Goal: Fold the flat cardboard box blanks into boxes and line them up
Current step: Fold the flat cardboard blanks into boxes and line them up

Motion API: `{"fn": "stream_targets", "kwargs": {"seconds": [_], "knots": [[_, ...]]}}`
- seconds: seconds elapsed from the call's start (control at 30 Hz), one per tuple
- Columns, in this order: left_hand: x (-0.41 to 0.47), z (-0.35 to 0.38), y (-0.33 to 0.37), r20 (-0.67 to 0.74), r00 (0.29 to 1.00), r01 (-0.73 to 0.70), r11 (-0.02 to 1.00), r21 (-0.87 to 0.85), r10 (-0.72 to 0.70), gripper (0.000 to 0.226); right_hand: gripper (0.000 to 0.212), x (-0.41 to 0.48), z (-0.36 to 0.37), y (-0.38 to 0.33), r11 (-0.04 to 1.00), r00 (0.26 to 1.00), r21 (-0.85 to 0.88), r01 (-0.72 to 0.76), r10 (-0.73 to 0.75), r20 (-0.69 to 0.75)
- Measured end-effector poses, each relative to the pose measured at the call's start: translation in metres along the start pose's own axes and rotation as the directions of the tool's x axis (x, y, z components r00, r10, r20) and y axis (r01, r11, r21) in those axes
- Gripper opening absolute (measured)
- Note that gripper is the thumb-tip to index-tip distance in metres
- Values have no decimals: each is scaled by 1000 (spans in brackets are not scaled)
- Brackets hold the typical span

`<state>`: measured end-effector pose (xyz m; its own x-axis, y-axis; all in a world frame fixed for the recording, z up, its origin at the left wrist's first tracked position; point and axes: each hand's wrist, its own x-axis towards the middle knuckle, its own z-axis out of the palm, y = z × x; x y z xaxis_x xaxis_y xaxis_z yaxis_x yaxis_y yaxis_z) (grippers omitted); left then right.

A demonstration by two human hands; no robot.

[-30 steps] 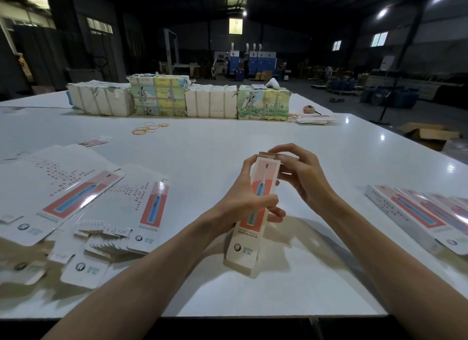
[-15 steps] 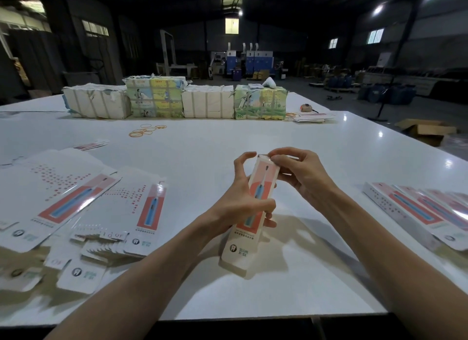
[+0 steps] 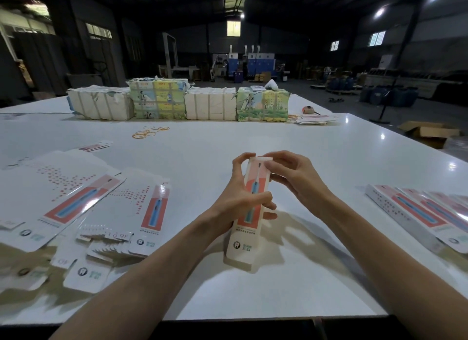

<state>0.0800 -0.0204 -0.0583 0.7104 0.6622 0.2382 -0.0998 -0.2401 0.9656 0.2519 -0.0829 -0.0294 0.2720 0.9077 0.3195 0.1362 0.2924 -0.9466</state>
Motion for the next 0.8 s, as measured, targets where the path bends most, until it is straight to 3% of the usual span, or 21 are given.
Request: {"fn": "stream_targets", "kwargs": {"seconds": [0.1,0.17,0.43,0.53,0.7,0.8], "knots": [[-1,-2,-1,15,1000,21,999,-32,-21,95,20,0,3,4,964,990,-231,130,-141,-29],[-2,-3,-2,14,999,30,999,-18,-29,94,17,0,3,6,940,982,-294,171,-188,-33],[2,0,-6,-19,999,48,991,-128,-50,98,19,3,3,15,951,979,-248,185,-201,-42],[4,2,-7,-71,996,49,987,-155,-60,91,29,3,10,24,919,977,-348,184,-209,-36],[6,3,-2,-218,973,-41,873,-485,-76,80,21,-1,20,23,757,957,-602,256,-288,44],[8,2,0,-223,970,-83,730,-678,-97,79,56,-11,29,15,632,968,-733,250,-166,186]]}}
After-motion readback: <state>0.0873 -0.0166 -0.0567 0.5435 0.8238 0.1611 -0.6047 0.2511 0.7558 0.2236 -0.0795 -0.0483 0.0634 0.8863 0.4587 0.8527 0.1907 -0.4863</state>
